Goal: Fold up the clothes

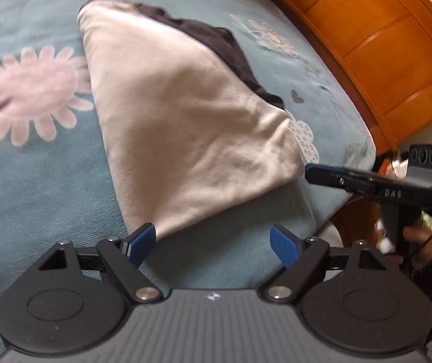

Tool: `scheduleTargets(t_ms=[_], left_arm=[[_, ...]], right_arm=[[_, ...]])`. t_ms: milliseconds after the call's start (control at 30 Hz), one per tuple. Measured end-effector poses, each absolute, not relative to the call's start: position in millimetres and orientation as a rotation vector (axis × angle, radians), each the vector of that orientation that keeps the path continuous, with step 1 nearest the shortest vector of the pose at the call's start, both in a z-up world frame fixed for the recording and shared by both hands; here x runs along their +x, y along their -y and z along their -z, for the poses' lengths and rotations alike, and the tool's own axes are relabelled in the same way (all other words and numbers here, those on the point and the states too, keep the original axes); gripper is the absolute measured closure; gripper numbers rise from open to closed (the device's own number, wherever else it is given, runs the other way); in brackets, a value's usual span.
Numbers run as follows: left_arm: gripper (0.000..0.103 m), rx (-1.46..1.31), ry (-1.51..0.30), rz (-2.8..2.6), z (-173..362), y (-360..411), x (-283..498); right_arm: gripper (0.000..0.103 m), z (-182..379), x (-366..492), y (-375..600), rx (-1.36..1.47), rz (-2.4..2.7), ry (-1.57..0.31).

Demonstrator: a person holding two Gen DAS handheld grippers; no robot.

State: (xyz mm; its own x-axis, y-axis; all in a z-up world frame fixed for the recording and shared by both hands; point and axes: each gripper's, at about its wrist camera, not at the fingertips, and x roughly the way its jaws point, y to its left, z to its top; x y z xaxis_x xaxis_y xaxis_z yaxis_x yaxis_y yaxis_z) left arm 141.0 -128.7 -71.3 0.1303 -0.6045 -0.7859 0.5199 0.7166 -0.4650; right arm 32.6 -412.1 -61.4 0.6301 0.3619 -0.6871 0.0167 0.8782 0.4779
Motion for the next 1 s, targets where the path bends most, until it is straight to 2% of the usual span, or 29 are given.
scheduleTargets(t_ms=[167,367,567,800,1000], left_arm=[[0.020,-0.058,-1.090,0.776,41,127,155],[0.020,-0.103,-1.035,0.722,23,133,194],[0.020,-0.066,-1.014,0.756,36,164,224],[0.019,-0.092,-1.064,0.736,90,179,269],[0.018,-0.157,-1.047,0.792,46,177,276]], right_arm=[[0.031,37,34,401,0.387,-0.225,-0.763],[0.029,37,90,377,0.358,-0.289,-0.738],[0.028,67,111,381,0.317,-0.173,-0.814],[0.028,77,89,389,0.376,-0.176,-0.785],[0.025,47,101,375,0.307,-0.206,-0.726]])
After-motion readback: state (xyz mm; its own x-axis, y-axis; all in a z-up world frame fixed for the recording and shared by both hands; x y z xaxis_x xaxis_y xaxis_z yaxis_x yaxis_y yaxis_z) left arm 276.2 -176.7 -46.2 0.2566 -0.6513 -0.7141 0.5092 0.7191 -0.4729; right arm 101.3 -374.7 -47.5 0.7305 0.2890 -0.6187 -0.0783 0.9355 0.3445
